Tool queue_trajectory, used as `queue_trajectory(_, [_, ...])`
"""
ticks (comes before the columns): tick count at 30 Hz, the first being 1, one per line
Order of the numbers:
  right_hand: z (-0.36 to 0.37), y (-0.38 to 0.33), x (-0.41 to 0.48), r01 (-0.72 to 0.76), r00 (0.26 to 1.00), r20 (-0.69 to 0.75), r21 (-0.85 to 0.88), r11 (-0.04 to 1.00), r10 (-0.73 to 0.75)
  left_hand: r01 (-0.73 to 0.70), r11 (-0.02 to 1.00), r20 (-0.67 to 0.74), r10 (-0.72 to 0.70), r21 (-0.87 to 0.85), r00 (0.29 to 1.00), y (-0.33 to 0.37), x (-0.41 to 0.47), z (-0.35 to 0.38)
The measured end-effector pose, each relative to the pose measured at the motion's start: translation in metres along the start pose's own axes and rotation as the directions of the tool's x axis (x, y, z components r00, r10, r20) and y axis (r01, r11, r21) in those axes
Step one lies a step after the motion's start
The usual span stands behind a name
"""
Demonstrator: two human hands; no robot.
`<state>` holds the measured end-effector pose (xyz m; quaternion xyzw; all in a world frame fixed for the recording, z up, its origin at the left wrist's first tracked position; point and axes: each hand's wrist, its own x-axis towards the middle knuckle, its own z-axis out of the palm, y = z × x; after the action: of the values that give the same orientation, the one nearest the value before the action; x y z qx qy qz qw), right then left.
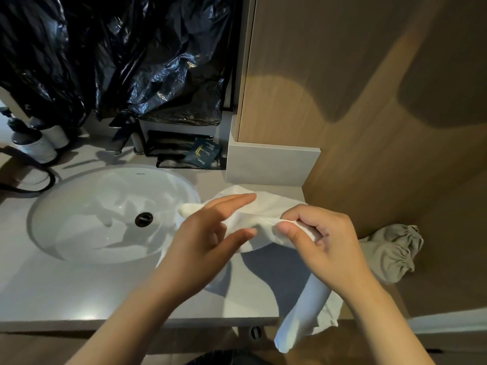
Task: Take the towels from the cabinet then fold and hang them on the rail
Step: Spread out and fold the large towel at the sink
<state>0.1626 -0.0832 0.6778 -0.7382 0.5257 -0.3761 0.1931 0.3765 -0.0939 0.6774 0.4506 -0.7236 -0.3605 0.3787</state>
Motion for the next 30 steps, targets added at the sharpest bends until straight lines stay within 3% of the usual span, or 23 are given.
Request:
queue_trajectory(3, [0.001, -0.009, 0.005, 0.049, 0.999, -0.002, 0.026, 0.998, -0.049, 0.019, 1.000, 0.072, -0.018, -0.011, 0.997, 0.003, 0.007, 0.004])
queue_trajectory(6, [0.000, -0.014, 0.009, 0.024, 1.000, 0.003, 0.040, 0.999, -0.024, 0.046, 0.994, 0.040, -0.042, -0.101, 0.998, 0.003, 0.006, 0.004])
queue_trajectory(10, [0.001, -0.013, 0.011, -0.070, 0.995, 0.081, 0.108, 0.992, 0.061, 0.070, 0.988, -0.142, -0.090, -0.140, 0.986, 0.001, 0.012, -0.001])
queue_trajectory(14, [-0.006, -0.008, 0.009, -0.128, 0.990, 0.096, 0.237, 0.963, 0.107, 0.092, 0.982, -0.388, -0.150, -0.165, 0.909, -0.002, 0.027, -0.017])
queue_trajectory(18, [-0.025, 0.001, 0.002, -0.168, 0.985, 0.060, 0.186, 0.968, 0.159, 0.129, 0.977, -0.492, -0.197, -0.168, 0.848, -0.018, 0.037, -0.040])
queue_trajectory(21, [-0.036, 0.005, 0.003, -0.141, 0.989, -0.043, 0.075, 0.987, 0.144, 0.239, 0.971, -0.426, -0.204, 0.028, 0.881, -0.030, 0.036, -0.046])
queue_trajectory(24, [-0.038, 0.004, 0.008, -0.086, 0.995, -0.055, -0.015, 0.996, 0.085, 0.227, 0.951, -0.342, -0.145, 0.211, 0.928, -0.023, 0.024, -0.040])
queue_trajectory(30, [-0.019, -0.010, 0.016, 0.020, 1.000, -0.005, -0.091, 0.996, -0.021, -0.161, 0.947, -0.082, 0.190, 0.276, 0.978, 0.010, 0.011, -0.014])
